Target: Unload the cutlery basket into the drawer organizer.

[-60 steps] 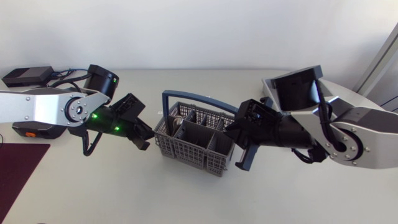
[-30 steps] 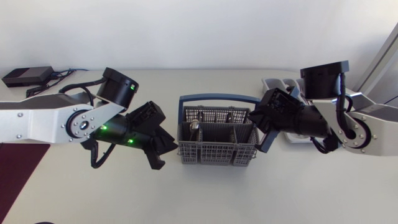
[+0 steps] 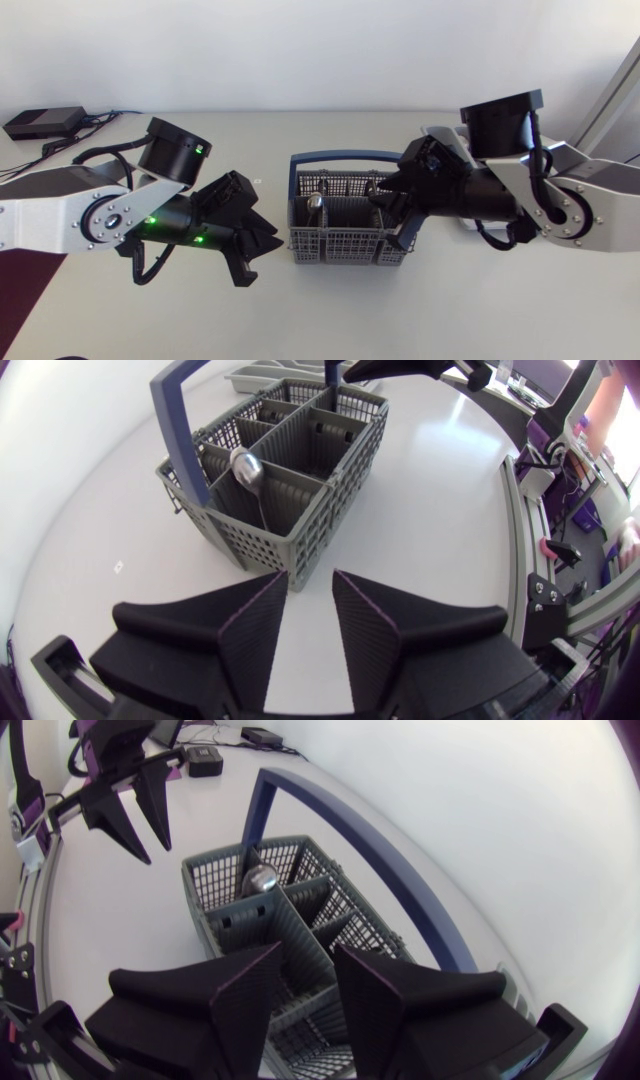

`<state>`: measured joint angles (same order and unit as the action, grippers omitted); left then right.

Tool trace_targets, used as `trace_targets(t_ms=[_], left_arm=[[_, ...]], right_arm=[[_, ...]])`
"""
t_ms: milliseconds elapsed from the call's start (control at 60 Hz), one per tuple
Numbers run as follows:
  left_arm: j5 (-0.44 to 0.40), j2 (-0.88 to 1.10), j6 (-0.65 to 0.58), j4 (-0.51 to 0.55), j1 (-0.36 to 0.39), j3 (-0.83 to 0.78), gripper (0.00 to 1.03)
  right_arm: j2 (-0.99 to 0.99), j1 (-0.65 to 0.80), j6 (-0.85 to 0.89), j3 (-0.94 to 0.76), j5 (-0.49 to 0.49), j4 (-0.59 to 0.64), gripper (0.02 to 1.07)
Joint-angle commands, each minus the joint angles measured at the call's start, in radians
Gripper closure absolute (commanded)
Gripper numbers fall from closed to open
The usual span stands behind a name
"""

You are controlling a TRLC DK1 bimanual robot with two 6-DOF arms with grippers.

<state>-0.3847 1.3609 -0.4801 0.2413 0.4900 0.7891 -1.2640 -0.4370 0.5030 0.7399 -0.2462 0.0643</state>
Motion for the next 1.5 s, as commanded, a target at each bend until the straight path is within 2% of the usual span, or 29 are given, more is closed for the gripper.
trace_targets(t_ms=[0,283,467,667,1083,1483], left_arm=[[-0.005,-0.005,-0.012,-0.025,-0.008,-0.028,0.68],[-0.005,0.049,-0.009,-0.059,-0.008,0.002,0.68],[-0.005,0.072,-0.003,-0.077,-0.007,0.007,0.68],[-0.005,0.090,-0.003,-0.085,0.002,0.012,0.68],[-0.006,0.119,0.011,-0.115,0.010,0.016,0.68],[-0.006,0.130,0.012,-0.131,0.009,0.010,0.68]], right_arm=[[-0.041,-0.025,-0.092,0.044,-0.018,0.006,0.61],[-0.170,-0.095,-0.244,0.122,-0.022,-0.017,0.61],[-0.216,-0.118,-0.336,0.124,-0.022,-0.075,0.54],[-0.256,-0.155,-0.389,0.122,-0.019,-0.126,0.54],[-0.296,-0.229,-0.465,0.081,0.147,-0.271,0.54],[-0.391,-0.216,-0.477,0.107,0.176,-0.302,0.54]])
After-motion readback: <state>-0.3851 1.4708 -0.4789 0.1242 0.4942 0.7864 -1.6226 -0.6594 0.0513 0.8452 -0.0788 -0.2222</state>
